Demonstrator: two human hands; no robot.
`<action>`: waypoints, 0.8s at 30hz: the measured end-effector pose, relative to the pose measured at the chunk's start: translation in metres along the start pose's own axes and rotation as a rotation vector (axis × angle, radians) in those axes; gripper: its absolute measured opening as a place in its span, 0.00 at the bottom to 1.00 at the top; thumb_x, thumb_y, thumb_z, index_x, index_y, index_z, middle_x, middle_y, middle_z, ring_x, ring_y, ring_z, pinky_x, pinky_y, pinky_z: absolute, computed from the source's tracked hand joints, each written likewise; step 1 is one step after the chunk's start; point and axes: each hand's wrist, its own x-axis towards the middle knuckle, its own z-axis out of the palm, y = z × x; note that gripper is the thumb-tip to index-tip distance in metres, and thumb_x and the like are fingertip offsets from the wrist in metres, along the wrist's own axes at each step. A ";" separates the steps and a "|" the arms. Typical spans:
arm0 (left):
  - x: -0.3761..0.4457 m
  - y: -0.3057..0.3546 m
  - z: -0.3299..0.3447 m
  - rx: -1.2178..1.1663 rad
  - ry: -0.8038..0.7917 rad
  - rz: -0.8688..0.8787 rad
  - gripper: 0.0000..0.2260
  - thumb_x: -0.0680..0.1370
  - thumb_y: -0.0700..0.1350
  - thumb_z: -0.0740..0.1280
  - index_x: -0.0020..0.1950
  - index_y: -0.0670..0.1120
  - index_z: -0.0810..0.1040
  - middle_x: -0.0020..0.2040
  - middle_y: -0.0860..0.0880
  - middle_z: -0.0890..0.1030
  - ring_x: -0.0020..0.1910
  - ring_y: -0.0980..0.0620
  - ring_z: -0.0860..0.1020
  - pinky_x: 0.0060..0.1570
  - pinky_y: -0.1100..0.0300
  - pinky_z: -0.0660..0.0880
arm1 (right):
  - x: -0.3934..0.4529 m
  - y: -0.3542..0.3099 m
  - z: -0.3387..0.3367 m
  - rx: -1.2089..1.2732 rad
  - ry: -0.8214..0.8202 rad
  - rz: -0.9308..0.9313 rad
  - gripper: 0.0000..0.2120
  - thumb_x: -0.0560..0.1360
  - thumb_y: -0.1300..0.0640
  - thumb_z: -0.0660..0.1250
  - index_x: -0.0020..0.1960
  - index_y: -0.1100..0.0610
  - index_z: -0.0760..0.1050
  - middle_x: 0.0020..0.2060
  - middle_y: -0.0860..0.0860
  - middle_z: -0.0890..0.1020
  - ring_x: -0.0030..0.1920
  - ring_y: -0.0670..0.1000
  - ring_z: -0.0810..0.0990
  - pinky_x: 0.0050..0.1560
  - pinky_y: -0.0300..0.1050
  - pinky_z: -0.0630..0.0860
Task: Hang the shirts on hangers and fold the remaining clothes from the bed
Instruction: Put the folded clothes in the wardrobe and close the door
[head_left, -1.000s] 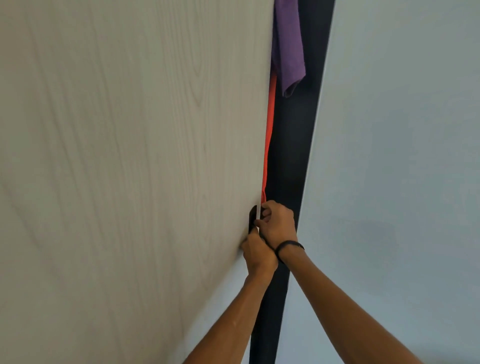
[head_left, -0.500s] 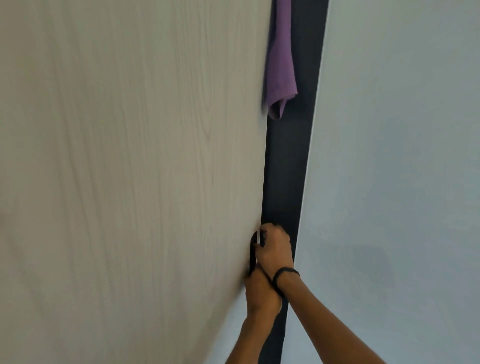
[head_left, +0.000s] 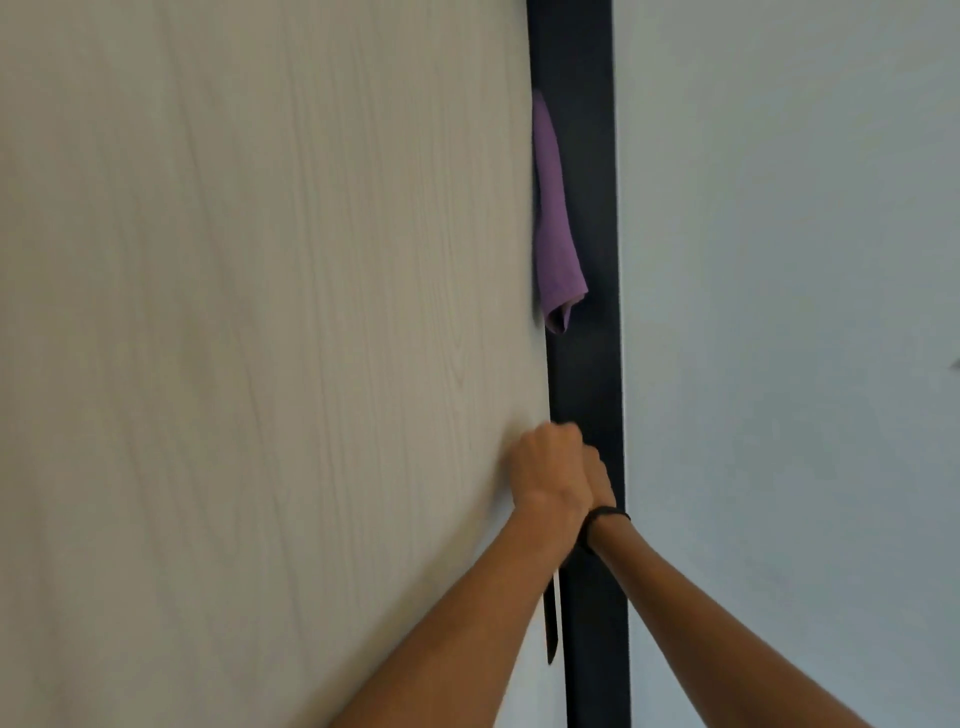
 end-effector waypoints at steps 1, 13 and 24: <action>0.017 0.000 -0.016 0.071 0.078 0.066 0.08 0.83 0.40 0.66 0.61 0.45 0.78 0.56 0.44 0.80 0.56 0.46 0.79 0.54 0.55 0.76 | 0.007 -0.013 -0.014 0.070 0.009 -0.048 0.11 0.84 0.57 0.62 0.42 0.54 0.71 0.37 0.47 0.76 0.33 0.43 0.72 0.30 0.34 0.64; 0.177 -0.025 -0.182 1.068 0.351 0.472 0.30 0.82 0.52 0.63 0.82 0.46 0.58 0.82 0.43 0.57 0.82 0.41 0.52 0.79 0.37 0.51 | 0.084 -0.116 -0.107 0.638 0.520 -0.200 0.20 0.80 0.56 0.68 0.69 0.55 0.67 0.66 0.56 0.69 0.60 0.55 0.73 0.62 0.52 0.78; 0.248 -0.008 -0.186 1.109 0.152 0.634 0.22 0.86 0.58 0.53 0.77 0.50 0.68 0.74 0.46 0.72 0.73 0.44 0.71 0.77 0.39 0.59 | 0.118 -0.093 -0.081 0.576 0.451 -0.416 0.27 0.85 0.53 0.61 0.82 0.55 0.59 0.79 0.53 0.64 0.78 0.53 0.62 0.74 0.44 0.61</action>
